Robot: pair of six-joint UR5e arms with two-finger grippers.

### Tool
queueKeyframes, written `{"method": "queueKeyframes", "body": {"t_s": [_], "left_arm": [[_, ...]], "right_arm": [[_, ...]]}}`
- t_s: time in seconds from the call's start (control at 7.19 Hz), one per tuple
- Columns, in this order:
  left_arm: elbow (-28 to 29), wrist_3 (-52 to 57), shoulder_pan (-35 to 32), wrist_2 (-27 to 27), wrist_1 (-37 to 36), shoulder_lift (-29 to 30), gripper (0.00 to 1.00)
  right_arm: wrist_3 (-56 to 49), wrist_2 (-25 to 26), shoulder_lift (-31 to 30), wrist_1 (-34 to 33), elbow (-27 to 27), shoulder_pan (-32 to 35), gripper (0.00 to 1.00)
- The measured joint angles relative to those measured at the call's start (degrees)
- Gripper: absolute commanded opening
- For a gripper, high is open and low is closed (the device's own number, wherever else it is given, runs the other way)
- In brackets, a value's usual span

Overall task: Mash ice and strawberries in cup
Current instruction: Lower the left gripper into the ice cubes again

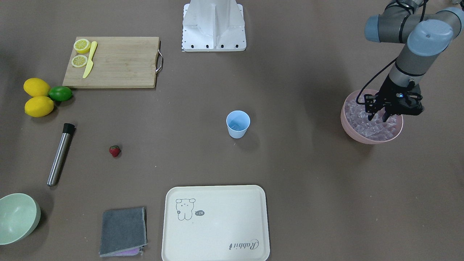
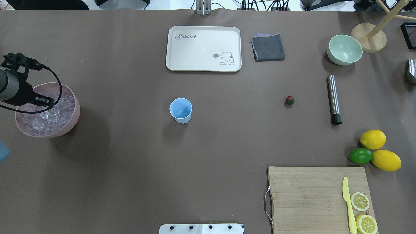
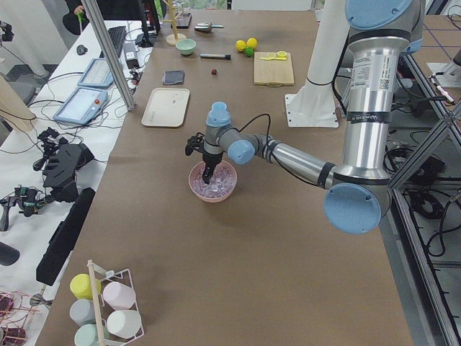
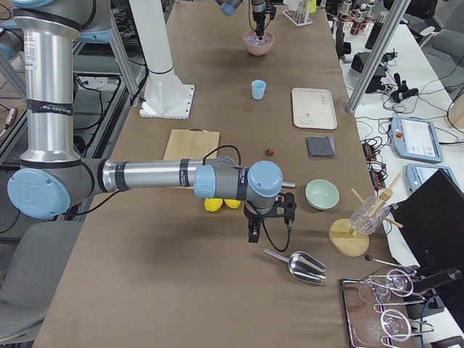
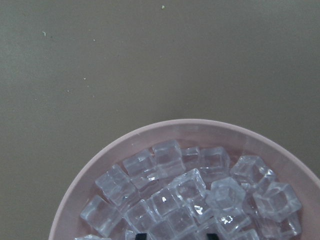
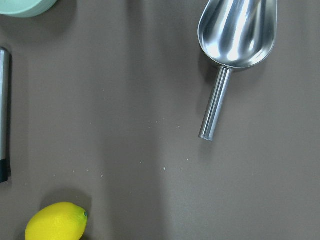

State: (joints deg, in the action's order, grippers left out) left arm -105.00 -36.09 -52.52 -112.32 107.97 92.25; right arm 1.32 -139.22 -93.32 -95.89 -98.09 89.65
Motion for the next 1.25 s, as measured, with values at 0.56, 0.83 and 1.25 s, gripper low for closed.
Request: {"method": "queueKeyframes", "body": {"t_s": [0.56, 0.83, 1.25], "left_arm": [[0.2, 1.9, -0.1, 0.0, 1.6, -1.8, 0.5], [0.1, 1.9, 0.0, 0.0, 1.8, -2.3, 0.5], [0.2, 1.7, 0.2, 0.0, 1.9, -2.4, 0.5]], "right_arm": [[0.0, 0.1, -0.1, 0.0, 0.2, 0.0, 1.0], [0.0, 0.1, -0.1, 0.0, 0.5, 0.0, 1.0], [0.0, 0.2, -0.1, 0.0, 0.5, 0.0, 1.0]]}}
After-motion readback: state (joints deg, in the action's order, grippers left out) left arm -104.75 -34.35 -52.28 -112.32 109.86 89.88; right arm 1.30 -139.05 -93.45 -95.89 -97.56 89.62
